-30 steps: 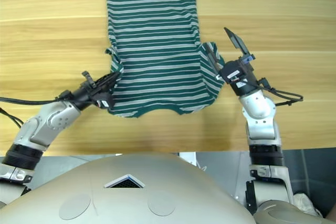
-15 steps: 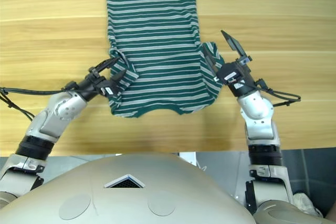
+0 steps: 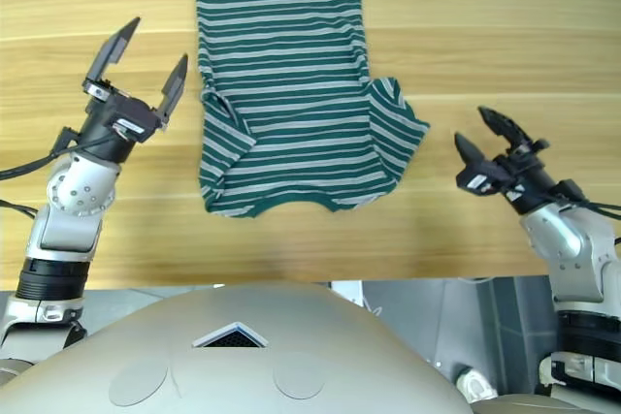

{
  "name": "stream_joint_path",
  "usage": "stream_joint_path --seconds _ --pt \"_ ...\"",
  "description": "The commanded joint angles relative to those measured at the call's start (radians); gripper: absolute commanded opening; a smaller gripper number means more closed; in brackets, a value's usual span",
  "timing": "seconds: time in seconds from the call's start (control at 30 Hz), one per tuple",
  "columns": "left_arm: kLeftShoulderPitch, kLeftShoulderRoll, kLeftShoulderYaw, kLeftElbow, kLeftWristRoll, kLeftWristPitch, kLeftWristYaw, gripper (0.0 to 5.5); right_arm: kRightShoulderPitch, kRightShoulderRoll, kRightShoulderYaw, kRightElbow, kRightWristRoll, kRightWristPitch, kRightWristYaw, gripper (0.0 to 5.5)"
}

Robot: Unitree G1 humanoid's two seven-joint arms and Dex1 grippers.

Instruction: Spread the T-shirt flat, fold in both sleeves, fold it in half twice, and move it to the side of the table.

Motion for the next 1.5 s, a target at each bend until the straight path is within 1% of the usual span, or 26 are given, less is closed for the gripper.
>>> stream_joint_path --seconds 0.03,0.17,0.3,0.53,0.67,0.87,1.0,1.17,1.37,1.5 --pt "0.018 -0.019 0.055 -0.046 -0.036 0.02 0.006 3.05 -0.012 -0.016 0.111 0.062 -0.106 0.043 0.017 2.72" --pt "0.053 -0.024 0.07 -0.051 -0.001 0.013 0.006 3.05 -0.108 -0.006 0.186 0.112 -0.175 0.083 -0.041 2.72" --pt "0.078 -0.034 0.049 -0.049 0.038 0.005 -0.002 3.05 -0.207 0.022 0.254 0.147 -0.193 0.108 -0.101 2.72" --pt "0.079 -0.048 0.016 -0.027 0.069 0.0 -0.009 3.05 -0.274 0.022 0.329 0.194 -0.194 0.115 -0.147 2.72" --pt "0.073 -0.053 -0.004 -0.023 0.073 -0.001 -0.015 3.05 -0.284 0.015 0.348 0.203 -0.189 0.123 -0.171 2.72" --pt "0.087 -0.058 -0.012 -0.02 0.075 -0.004 -0.019 3.08 -0.314 0.011 0.367 0.228 -0.183 0.139 -0.2 1.75" --pt "0.093 -0.063 -0.022 -0.018 0.077 -0.007 -0.021 3.08 -0.319 0.005 0.371 0.242 -0.176 0.143 -0.207 0.94" --pt "0.096 -0.069 -0.032 -0.014 0.08 -0.013 -0.022 3.08 -0.325 -0.001 0.374 0.258 -0.171 0.143 -0.219 0.08" --pt "0.098 -0.071 -0.042 -0.011 0.082 -0.021 -0.02 3.08 -0.305 0.001 0.384 0.21 -0.141 0.104 -0.216 0.02" --pt "0.095 -0.071 -0.043 -0.004 0.083 -0.026 -0.02 3.08 -0.264 0.045 0.366 0.068 0.002 0.031 -0.193 0.02"
